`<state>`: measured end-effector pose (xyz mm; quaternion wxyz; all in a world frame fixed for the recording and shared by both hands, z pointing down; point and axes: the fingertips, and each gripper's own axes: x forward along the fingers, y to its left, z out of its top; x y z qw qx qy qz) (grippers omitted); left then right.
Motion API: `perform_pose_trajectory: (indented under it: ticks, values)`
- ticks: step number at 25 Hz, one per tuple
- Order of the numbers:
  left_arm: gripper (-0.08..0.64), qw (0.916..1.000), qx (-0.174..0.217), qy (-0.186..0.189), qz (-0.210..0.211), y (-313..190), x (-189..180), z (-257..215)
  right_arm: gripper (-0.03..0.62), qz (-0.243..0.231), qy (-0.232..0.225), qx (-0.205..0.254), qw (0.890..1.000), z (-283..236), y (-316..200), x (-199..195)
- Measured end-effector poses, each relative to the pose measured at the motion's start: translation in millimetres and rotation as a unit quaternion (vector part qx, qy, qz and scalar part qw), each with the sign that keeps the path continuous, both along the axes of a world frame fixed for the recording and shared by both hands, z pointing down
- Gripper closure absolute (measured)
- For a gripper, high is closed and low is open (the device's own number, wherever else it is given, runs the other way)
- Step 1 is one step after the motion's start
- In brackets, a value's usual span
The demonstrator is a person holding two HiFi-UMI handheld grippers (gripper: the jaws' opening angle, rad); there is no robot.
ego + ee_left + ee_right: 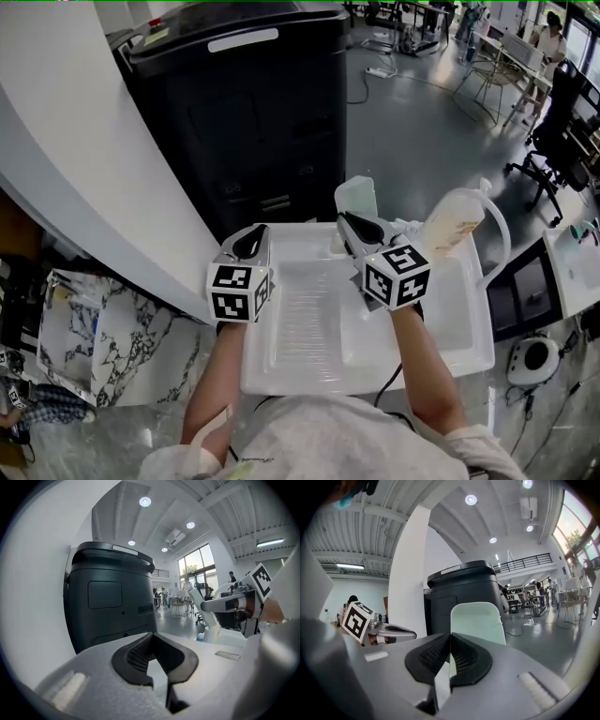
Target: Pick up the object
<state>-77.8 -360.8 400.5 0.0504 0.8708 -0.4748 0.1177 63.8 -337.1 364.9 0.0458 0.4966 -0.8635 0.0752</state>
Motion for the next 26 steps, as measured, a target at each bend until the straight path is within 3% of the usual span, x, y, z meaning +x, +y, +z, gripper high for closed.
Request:
perform_pose_trajectory:
  ticks: [26]
  values:
    - [0.554, 1.0, -0.001, -0.006, 0.006, -1.4, 3.9, 1.4, 0.583, 0.012, -0.007, 0.004, 1.0, 2.6, 1.0, 5.2]
